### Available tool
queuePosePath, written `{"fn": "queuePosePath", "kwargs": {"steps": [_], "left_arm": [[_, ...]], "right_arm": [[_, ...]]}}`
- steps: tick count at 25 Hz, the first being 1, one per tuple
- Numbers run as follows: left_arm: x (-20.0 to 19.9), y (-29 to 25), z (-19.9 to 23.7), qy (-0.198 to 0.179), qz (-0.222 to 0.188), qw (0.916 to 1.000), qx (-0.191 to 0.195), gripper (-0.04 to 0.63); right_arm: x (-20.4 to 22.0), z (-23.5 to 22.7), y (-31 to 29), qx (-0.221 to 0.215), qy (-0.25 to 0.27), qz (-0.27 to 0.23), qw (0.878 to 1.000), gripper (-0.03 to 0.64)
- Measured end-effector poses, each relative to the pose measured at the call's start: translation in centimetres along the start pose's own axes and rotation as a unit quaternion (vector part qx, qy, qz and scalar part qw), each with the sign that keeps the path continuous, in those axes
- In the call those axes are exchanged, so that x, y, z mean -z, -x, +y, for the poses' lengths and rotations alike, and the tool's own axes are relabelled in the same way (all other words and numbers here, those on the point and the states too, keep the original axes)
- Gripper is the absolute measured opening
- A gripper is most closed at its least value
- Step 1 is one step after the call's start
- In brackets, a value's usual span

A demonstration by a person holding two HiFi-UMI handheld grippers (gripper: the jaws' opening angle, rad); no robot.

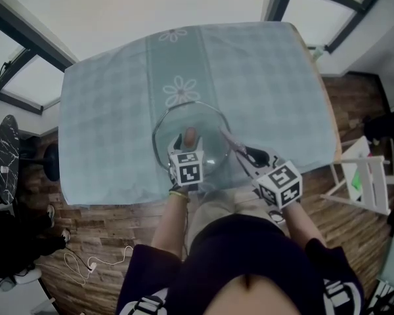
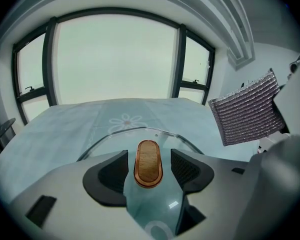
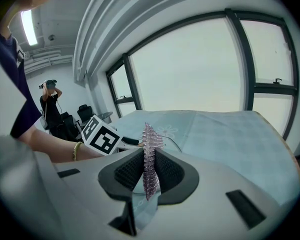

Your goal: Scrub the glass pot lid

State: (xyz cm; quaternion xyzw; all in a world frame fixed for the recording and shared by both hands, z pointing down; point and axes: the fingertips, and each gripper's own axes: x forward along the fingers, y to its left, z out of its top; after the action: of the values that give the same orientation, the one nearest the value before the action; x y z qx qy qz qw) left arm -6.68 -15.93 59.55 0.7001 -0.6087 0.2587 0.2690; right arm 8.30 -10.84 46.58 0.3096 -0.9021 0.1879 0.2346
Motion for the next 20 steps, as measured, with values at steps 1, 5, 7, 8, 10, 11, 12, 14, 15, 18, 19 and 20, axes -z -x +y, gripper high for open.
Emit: {"fn": "queuePosePath", "kwargs": {"steps": [1,5,7,8,10,11,12,14,15,18,19,20], "left_arm": [[-0.1,-0.3,-0.1,-0.003,0.003,1.0,0.0,0.268],[-0.2,-1.0,-0.1,-0.013,0.012,0.9998,-0.012,0.222],[-0.1,-1.1,0.1,-0.011,0.018,0.9995,-0.022,0.181],[0.0,-1.1,0.2,-0.011,0.022,0.9994,-0.025,0.175],[0.2,-1.4,0.3,-0.012,0.031,0.999,-0.029,0.175],[0.4,-1.6,0.3,-0.013,0.035,0.9988,-0.032,0.175],[0.6,-1.8,0.3,-0.013,0.04,0.9986,-0.034,0.175],[0.9,-1.9,0.3,-0.008,0.046,0.9982,-0.037,0.175],[1.0,-1.9,0.3,-0.006,0.046,0.9981,-0.039,0.175],[0.9,-1.9,0.4,0.001,0.045,0.9981,-0.043,0.172],[0.9,-1.9,0.4,0.001,0.043,0.9982,-0.042,0.172],[0.8,-1.9,0.5,0.0,0.042,0.9982,-0.041,0.17]], "right_arm": [[0.0,-0.3,-0.2,0.0,-0.002,0.002,1.0,0.066],[0.1,-0.8,-0.5,-0.005,-0.01,0.004,1.0,0.066],[0.3,-1.1,-0.5,-0.006,-0.015,0.005,1.0,0.066],[0.4,-1.2,-0.4,-0.006,-0.017,0.006,1.0,0.066],[0.5,-1.6,-0.3,-0.003,-0.02,0.007,1.0,0.066],[0.5,-1.8,-0.3,-0.001,-0.021,0.007,1.0,0.066],[0.5,-2.0,-0.2,0.0,-0.023,0.007,1.0,0.066],[0.6,-2.2,0.0,0.003,-0.025,0.006,1.0,0.066],[0.7,-2.3,0.2,0.004,-0.026,0.006,1.0,0.066],[0.9,-2.4,0.6,0.007,-0.029,0.006,1.0,0.066],[1.0,-2.3,0.6,0.008,-0.031,0.004,0.999,0.066],[1.1,-2.3,0.6,0.009,-0.034,0.003,0.999,0.066]]}}
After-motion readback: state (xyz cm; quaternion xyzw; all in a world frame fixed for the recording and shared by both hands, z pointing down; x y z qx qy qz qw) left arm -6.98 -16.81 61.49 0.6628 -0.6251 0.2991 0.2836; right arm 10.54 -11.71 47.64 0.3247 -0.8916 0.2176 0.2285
